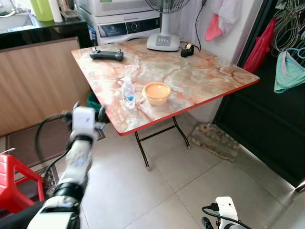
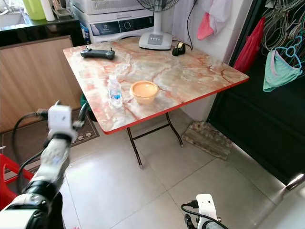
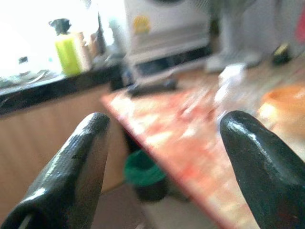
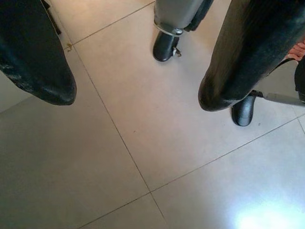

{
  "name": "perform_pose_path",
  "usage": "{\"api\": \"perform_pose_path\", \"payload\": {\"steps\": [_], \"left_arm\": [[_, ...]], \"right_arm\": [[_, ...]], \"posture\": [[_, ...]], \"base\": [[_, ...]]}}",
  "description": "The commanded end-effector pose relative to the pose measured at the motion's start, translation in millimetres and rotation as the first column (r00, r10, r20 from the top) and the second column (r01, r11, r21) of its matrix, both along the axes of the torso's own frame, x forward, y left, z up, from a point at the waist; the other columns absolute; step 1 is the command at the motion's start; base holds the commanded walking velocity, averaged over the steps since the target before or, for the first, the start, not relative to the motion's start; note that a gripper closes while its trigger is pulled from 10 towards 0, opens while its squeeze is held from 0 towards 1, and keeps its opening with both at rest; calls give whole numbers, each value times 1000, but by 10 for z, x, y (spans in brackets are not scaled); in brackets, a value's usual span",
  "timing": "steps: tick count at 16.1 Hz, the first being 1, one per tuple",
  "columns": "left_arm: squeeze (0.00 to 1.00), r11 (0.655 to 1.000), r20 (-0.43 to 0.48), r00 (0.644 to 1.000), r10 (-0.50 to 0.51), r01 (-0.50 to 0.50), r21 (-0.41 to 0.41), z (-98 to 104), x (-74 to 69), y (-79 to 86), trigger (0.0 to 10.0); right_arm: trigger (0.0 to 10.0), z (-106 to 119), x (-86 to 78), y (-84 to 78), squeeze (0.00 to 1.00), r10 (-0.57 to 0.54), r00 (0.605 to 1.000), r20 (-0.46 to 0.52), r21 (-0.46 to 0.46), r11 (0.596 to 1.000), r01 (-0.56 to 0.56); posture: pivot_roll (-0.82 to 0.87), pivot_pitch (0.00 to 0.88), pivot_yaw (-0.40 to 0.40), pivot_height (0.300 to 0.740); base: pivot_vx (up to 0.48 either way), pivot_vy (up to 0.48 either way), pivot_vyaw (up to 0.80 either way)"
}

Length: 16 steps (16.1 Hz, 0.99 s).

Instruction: Restocking fridge

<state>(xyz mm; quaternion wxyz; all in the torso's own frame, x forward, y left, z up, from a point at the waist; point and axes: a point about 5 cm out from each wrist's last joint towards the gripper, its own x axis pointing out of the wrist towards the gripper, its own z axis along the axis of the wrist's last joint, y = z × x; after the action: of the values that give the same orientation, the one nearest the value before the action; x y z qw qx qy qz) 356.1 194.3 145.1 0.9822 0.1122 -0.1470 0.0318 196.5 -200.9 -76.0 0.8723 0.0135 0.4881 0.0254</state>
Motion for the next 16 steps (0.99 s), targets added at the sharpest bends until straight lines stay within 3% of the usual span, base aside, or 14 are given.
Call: {"api": "perform_pose_path", "payload": {"steps": [1,5,10,13,16], "left_arm": [[0,999,6,999,-53,53,5,3,-5,-98,10000],[0,997,14,997,-76,76,17,-35,-135,-119,10000],[0,996,53,995,-83,84,-12,19,-293,-140,10000],[0,998,72,996,-58,60,-23,108,-455,-55,10000],[0,999,18,999,-33,33,-21,-22,-622,5,10000]], "right_arm": [[10000,-7,-14,-1,0,-2,1000,2,-5,1000,2],[10000,-51,-96,10,0,-59,998,4,2,998,59],[10000,-153,-331,-26,0,-97,994,-54,-20,995,96],[10000,-228,-490,71,0,-109,991,-72,-5,994,109],[10000,-263,-568,150,0,-64,995,-76,-11,998,64]], "posture": [[71,0,-19,740],[42,0,5,740],[80,0,-17,740],[135,0,-43,740],[176,0,-73,740]], "base": [[0,0,0],[0,0,0],[0,0,0],[0,0,0],[0,0,0]]}}
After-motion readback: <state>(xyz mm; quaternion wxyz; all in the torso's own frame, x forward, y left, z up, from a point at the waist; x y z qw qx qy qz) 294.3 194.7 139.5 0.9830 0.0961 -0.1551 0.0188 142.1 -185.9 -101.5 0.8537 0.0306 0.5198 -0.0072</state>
